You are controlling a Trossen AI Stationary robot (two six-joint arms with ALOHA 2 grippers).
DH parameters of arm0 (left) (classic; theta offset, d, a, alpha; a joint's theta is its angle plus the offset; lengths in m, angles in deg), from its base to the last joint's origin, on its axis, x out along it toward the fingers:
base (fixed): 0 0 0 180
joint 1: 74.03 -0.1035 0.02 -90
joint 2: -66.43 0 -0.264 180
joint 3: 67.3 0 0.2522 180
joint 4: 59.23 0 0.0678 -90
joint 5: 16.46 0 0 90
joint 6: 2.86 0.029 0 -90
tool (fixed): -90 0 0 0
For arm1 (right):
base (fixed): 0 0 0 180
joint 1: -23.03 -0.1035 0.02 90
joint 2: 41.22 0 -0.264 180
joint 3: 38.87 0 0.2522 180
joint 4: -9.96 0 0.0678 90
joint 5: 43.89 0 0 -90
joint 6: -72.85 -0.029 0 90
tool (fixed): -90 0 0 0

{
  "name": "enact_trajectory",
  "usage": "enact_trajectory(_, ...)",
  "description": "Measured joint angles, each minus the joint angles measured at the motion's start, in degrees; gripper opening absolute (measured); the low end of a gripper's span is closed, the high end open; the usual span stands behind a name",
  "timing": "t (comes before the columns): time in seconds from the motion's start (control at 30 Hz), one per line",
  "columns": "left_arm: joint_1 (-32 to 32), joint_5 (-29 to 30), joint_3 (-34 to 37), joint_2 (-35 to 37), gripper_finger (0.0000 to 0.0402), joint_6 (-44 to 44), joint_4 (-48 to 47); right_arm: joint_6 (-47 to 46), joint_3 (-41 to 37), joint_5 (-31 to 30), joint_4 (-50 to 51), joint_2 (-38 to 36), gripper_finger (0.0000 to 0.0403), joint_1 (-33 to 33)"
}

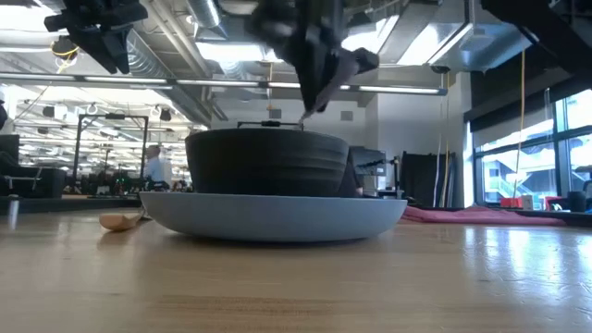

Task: Set table place
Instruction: Put the blue spoon on top of the black bowl

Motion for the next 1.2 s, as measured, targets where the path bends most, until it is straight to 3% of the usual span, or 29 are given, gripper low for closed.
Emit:
enact_trajectory(0.2,0.0,1.4,0.0,0.0,0.0135,0.0,0.0,1.0,0.0,16.0,-0.6,-0.2,0.0056,-3.6)
enact_trajectory(0.37,0.0,1.5,0.0,0.0,0.0135,-0.1,0.0,0.9,0.0,22.4,-0.3,0.1,0.0056,-6.5)
enact_trajectory(0.73,0.0,1.5,0.0,0.0,0.0135,-0.5,0.1,-0.5,-6.4,21.8,-5.3,1.5,0.0056,-7.5)
enact_trajectory(0.93,0.0,1.5,0.0,0.0,0.0135,-0.5,0.1,-0.5,-10.5,18.1,-6.8,1.6,0.0056,-6.9)
enact_trajectory(1.2,0.0,1.5,0.0,0.0,0.0135,-0.5,0.1,-0.5,-15.9,18.0,-19.7,1.5,0.0059,-6.3)
